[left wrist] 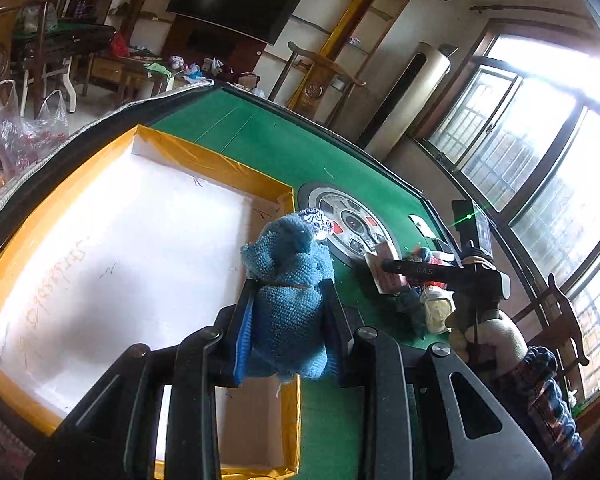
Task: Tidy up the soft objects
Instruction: 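Carry the blue cloth into the yellow-rimmed box while the right tool places the pink package there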
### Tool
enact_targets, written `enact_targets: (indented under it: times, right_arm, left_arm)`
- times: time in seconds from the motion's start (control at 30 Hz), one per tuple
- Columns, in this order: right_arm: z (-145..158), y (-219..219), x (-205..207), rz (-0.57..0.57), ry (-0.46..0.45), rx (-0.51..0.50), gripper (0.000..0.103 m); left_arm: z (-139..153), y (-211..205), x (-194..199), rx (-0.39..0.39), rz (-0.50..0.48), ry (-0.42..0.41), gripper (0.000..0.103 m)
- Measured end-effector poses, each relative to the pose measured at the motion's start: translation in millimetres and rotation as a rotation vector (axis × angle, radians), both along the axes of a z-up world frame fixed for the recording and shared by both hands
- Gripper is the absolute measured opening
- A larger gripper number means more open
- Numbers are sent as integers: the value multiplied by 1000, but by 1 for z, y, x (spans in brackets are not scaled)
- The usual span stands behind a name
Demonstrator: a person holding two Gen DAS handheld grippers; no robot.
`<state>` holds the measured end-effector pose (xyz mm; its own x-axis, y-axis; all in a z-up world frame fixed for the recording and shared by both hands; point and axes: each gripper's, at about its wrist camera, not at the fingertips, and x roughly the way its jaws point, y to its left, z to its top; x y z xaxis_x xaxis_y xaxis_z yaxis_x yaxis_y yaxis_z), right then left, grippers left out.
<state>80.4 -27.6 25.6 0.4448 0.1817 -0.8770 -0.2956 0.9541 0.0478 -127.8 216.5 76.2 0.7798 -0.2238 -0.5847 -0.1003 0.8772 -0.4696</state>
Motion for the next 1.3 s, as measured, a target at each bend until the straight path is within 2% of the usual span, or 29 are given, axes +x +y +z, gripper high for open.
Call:
enact_targets:
  times: [0.13, 0.23, 0.27, 0.33, 0.43, 0.5, 0.6, 0.73, 0.87, 0.97, 1.03, 1.13, 1.23, 1.3]
  right_arm:
    - [-1, 2, 5, -27, -6, -8, 49]
    - [-2, 6, 6, -42, -10, -18, 49]
    - [-4, 7, 7, -40, -9, -30, 49]
    - [-6, 7, 7, -32, -11, -51, 41]
    - [2, -8, 5, -57, 3, 22, 29]
    - [9, -22, 1, -79, 2, 79, 26]
    - [22, -32, -9, -95, -28, 129, 26]
    - [59, -28, -26, -68, -109, 191, 26]
    - [84, 12, -39, 45, -101, 270, 26]
    - [85, 54, -41, 141, -25, 369, 26]
    - [78, 84, -36, 183, 22, 419, 26]
    - [57, 129, -27, 214, 74, 438, 26]
    - [32, 166, -20, 216, 108, 406, 26]
    - [20, 182, -15, 204, 124, 375, 26]
  left_arm:
    - [-3, -1, 0, -16, -2, 13, 27]
    - [-1, -5, -2, -4, -9, 11, 27]
    - [1, -6, -4, 3, -10, 7, 27]
    - [5, -6, -6, 10, -4, -2, 27]
    - [10, -3, -8, 24, 9, -9, 27]
    - [14, 1, -8, 36, 17, -14, 27]
    - [19, 8, -5, 58, 22, -16, 27]
    - [25, 20, 7, 73, 23, -8, 27]
    - [28, 36, 33, 121, 38, 11, 27]
    - [22, 49, 56, 132, 50, 43, 27]
    - [12, 60, 77, 106, 53, 84, 27]
    - [-9, 73, 106, 58, 58, 147, 27]
    - [-24, 79, 122, 14, 50, 172, 27]
    - [-31, 81, 131, 13, 54, 180, 28]
